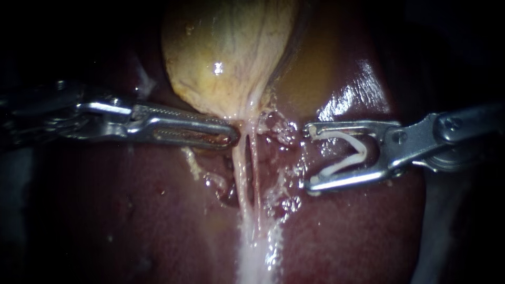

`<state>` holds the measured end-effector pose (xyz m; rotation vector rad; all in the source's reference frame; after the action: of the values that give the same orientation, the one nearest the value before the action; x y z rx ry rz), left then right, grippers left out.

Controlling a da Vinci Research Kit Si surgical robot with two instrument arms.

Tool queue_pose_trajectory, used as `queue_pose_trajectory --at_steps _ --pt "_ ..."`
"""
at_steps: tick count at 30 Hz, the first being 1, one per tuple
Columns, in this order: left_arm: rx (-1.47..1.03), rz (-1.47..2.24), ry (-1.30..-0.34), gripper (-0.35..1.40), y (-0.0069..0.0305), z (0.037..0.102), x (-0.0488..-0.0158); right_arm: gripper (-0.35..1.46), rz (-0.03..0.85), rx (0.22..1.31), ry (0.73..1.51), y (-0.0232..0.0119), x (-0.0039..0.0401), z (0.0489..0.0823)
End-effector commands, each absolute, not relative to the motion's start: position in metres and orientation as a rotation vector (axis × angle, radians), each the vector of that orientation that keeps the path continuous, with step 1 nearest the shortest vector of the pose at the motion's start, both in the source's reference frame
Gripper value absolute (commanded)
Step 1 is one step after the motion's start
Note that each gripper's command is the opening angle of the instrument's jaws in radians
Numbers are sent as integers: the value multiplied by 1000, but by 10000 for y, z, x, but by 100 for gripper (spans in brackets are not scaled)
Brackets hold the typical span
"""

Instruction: Clipping first clip left tube

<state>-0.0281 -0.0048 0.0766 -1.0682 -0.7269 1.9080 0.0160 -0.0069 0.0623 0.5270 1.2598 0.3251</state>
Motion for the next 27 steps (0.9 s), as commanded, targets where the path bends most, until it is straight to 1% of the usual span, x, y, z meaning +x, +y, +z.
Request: queue_pose_trajectory --at_steps 1,6,18,23,27 --pt "-1069 1908 -728 -35 -48 765 -280 49 325 527 1260 -69 160 623" --pt "-1069 1907 -737 -35 -45 756 -272 49 323 529 1261 -70 160 623" --pt "-1068 1874 -749 -35 -39 687 -249 49 322 528 1261 -71 160 625" --pt "-1084 1877 -740 -35 -42 668 -247 49 322 528 1260 -72 161 624" --pt "-1083 1877 -740 -35 -43 665 -248 49 318 523 1261 -73 163 624"
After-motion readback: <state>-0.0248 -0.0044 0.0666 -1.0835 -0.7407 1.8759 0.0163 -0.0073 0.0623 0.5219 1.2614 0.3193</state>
